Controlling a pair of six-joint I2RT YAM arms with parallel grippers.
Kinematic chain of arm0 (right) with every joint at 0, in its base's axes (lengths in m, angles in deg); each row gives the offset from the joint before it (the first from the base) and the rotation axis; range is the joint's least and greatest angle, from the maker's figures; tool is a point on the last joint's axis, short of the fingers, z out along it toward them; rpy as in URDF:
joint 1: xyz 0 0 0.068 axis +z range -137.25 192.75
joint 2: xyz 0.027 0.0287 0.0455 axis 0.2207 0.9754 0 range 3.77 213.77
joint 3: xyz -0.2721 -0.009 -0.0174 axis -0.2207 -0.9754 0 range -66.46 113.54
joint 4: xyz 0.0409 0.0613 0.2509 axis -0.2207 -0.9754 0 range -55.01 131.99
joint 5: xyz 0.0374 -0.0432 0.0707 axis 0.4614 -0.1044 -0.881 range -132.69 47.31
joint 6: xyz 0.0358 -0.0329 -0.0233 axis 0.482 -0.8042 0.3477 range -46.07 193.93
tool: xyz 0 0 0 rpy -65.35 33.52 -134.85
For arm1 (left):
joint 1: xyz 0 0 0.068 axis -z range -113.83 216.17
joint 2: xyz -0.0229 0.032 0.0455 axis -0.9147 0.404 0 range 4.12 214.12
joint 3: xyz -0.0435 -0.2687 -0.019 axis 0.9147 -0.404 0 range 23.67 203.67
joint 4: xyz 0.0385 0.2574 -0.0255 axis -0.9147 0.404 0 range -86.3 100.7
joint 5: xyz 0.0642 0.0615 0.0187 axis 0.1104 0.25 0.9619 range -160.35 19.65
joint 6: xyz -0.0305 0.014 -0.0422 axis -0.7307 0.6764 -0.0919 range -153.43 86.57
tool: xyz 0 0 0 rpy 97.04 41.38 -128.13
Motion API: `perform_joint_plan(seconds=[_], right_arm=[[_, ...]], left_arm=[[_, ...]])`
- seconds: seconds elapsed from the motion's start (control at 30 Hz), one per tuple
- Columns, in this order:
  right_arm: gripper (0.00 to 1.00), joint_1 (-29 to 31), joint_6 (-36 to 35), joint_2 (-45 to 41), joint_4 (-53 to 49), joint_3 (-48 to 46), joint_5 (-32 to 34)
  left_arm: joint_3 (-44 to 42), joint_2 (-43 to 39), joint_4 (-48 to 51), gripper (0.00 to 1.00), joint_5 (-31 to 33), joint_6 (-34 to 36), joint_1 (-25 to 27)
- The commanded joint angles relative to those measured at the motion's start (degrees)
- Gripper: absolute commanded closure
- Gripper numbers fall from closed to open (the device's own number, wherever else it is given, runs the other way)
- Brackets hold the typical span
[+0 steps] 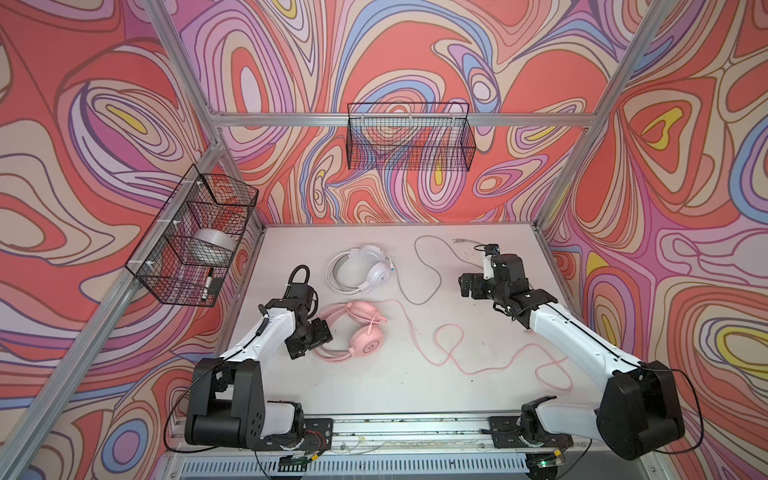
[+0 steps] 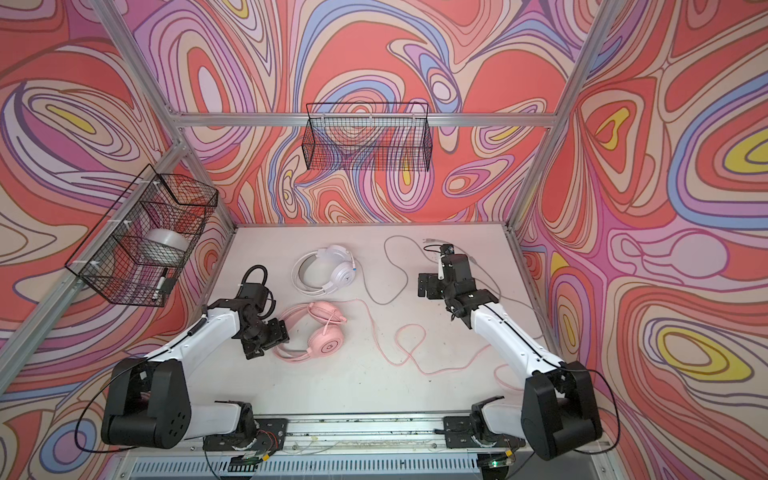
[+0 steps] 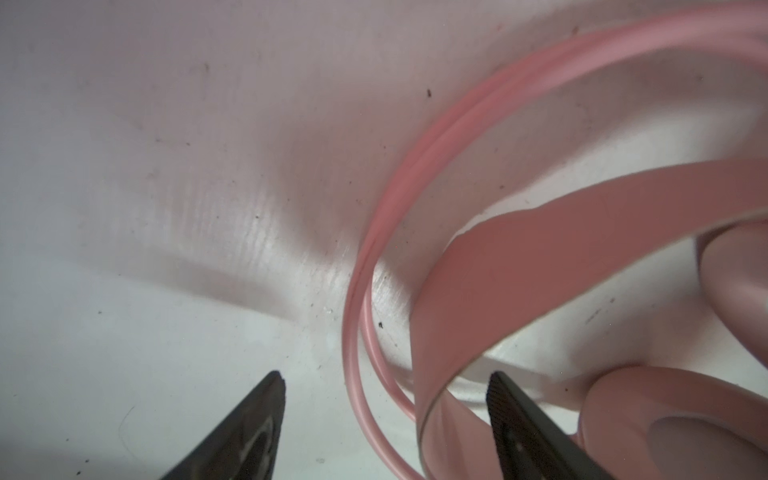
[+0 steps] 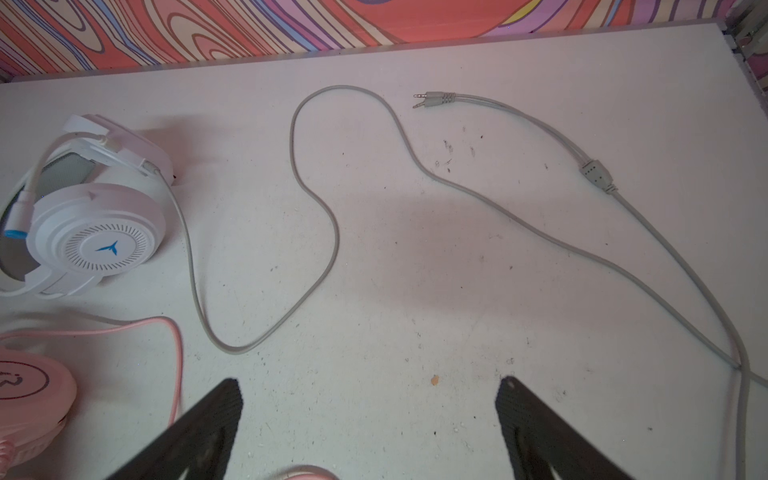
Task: Wrap the headphones
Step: 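Raise both arms and move the left gripper over the pink headset, then close the left gripper on the pink headband while the right gripper hovers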
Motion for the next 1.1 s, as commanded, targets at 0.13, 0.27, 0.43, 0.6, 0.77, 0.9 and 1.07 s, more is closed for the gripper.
perform_joint_plan(seconds=[0.13,0.27,0.43,0.6,0.77,0.9,1.07], right_arm=[[0.01,0.53,1.13,0.93,-0.45,0.55,2.18],[0.02,0.53,1.04,0.58,-0.18,-0.31,2.85],[0.01,0.53,0.78,1.49,0.29,-0.15,2.94],[0.02,0.58,1.12,2.29,0.94,-0.14,2.61],[0.01,0.62,1.47,2.78,1.30,-0.27,2.59],[0.01,0.62,1.65,3.48,1.74,-0.66,2.61],[0.01,0.71,2.00,4.68,2.58,-0.79,2.46]], left_arm=[[-0.96,2.86,-2.23,0.27,2.96,-2.17,1.61],[-1.16,3.28,-2.61,0.29,4.06,-2.42,2.53],[-1.07,3.67,-2.04,0.33,7.47,-3.03,4.11],[-1.23,4.85,-1.89,0.36,7.97,-3.41,4.76],[-1.86,4.77,-2.61,0.40,6.85,-3.85,4.80],[-2.04,5.54,-2.56,0.43,6.21,-3.31,4.80],[-2.04,6.25,-4.08,0.43,2.08,-2.59,4.88]])
